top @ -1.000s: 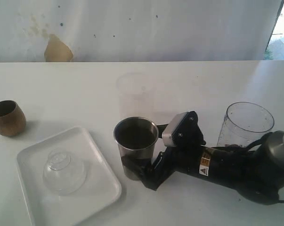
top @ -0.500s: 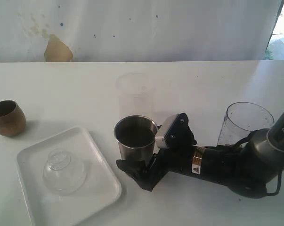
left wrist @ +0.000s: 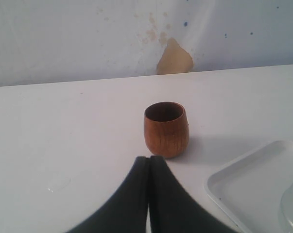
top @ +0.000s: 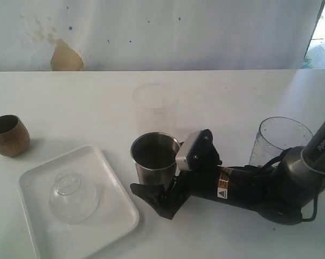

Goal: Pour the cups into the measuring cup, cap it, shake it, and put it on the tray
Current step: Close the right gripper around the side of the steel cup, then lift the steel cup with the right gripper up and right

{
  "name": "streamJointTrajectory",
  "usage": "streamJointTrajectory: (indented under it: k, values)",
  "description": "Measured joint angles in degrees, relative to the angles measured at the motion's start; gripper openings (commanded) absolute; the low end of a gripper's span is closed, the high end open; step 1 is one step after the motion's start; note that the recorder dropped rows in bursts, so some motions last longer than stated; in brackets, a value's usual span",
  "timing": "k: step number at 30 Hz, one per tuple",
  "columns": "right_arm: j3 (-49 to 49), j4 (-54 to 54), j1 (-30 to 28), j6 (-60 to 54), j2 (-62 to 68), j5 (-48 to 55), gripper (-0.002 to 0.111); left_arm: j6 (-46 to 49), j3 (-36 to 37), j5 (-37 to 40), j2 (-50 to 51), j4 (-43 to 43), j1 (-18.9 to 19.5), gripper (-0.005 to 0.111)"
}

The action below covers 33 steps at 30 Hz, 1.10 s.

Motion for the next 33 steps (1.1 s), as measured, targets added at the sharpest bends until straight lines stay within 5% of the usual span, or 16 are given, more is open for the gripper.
streamJointTrajectory:
  k: [15,20,25,33]
  values:
    - [0.0,-0.12,0.0,0.0,0.0,-0.57,0.099,0.0,0.0,0.0,0.0,0.0,0.0,0.0]
    - [0.0,-0.12,0.0,0.0,0.0,-0.65,0.058,0.0,0.0,0.0,0.0,0.0,0.0,0.0]
    - [-0.1,-0.34,0.0,1.95,0.0,-0.78,-0.001,0.0,0.0,0.0,0.0,0.0,0.0,0.0]
    - [-0.34,-0.71,0.0,3.52,-0.27,-0.28,0.0,0.0,0.0,0.0,0.0,0.0,0.0,0.0]
